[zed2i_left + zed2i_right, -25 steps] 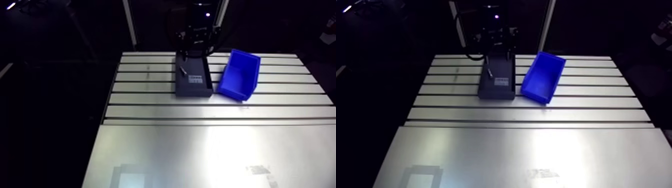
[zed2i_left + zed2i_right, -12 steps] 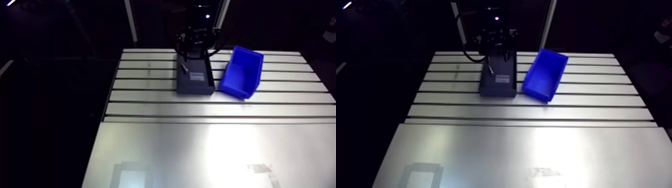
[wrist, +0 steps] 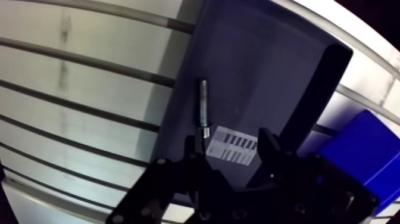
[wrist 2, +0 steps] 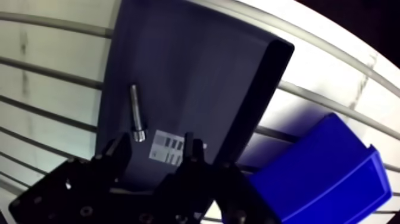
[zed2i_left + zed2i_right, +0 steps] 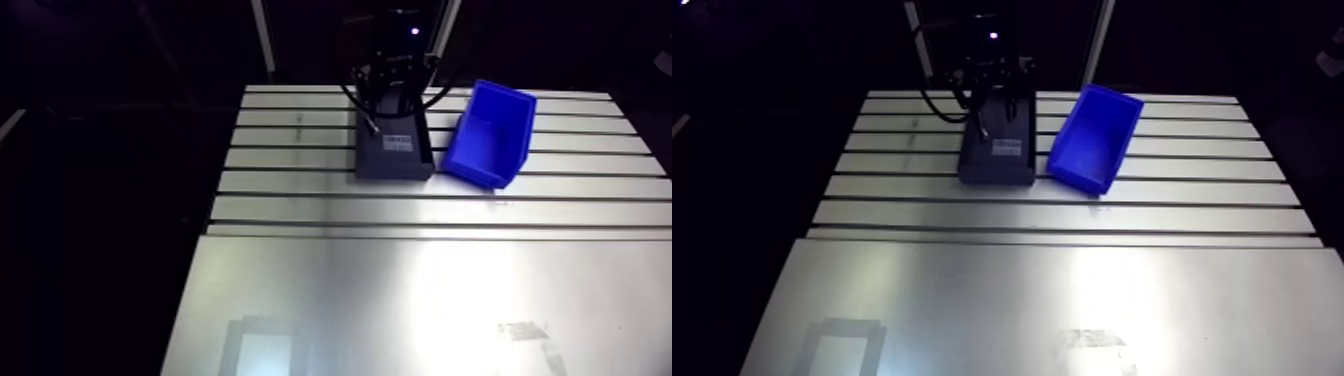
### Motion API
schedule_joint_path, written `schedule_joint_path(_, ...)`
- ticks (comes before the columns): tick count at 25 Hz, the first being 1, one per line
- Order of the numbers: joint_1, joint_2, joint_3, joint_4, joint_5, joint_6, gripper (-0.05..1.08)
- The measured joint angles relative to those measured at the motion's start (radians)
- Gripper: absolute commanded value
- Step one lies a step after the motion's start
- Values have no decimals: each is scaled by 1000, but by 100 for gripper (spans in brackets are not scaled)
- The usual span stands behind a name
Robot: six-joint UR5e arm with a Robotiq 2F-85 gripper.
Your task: Pick up the M10 bolt from the tray and put it into the blue bin.
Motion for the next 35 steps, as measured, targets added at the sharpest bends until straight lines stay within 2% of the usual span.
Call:
schedule_joint_path(12, 12, 13, 1, -13, 10, -1, 44)
schedule_joint_path(35, 13, 35, -9, -39, 12, -3, 47)
